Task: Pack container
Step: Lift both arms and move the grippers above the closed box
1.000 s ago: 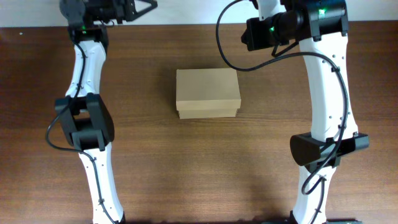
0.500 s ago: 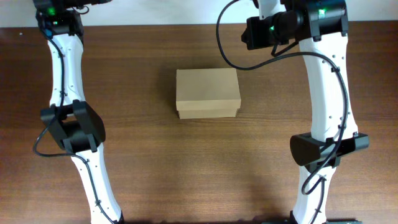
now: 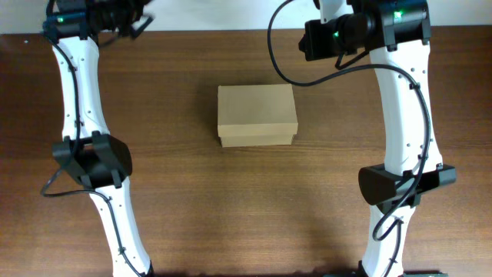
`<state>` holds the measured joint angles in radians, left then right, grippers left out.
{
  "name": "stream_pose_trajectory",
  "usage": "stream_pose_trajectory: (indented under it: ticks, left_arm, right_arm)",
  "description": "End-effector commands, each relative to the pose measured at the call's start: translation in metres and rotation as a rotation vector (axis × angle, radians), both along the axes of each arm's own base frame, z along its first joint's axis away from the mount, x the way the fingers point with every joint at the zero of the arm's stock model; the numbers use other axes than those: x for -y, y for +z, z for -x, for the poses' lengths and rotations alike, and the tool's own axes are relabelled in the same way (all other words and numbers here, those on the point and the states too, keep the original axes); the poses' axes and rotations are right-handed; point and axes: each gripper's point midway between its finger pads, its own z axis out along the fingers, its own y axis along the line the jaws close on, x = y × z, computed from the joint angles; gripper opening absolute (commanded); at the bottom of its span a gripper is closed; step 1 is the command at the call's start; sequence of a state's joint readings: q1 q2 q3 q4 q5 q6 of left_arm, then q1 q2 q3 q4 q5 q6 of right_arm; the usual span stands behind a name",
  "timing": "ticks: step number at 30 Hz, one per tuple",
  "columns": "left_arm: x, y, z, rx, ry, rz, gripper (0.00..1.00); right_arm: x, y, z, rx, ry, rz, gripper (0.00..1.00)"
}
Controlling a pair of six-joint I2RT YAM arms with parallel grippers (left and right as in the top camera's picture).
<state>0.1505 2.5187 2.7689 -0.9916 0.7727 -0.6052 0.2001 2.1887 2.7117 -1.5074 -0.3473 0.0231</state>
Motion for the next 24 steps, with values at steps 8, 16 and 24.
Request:
stream_pose_trajectory:
  ticks: [8, 16, 24]
  left_arm:
    - [-0.014, 0.030, 0.056, 0.087, -0.070, -0.954, 1.00]
    - [0.052, 0.082, 0.105, 0.187, -0.181, -0.958, 1.00]
    - [0.073, 0.161, 0.163, 0.365, -0.202, -0.881, 0.82]
  right_arm:
    - [0.025, 0.008, 0.007, 0.028, -0.084, 0.131, 0.04]
    - [0.036, -0.001, 0.021, -0.034, -0.104, 0.185, 0.04]
    - [0.041, 0.003, 0.035, -0.057, -0.116, 0.207, 0.04]
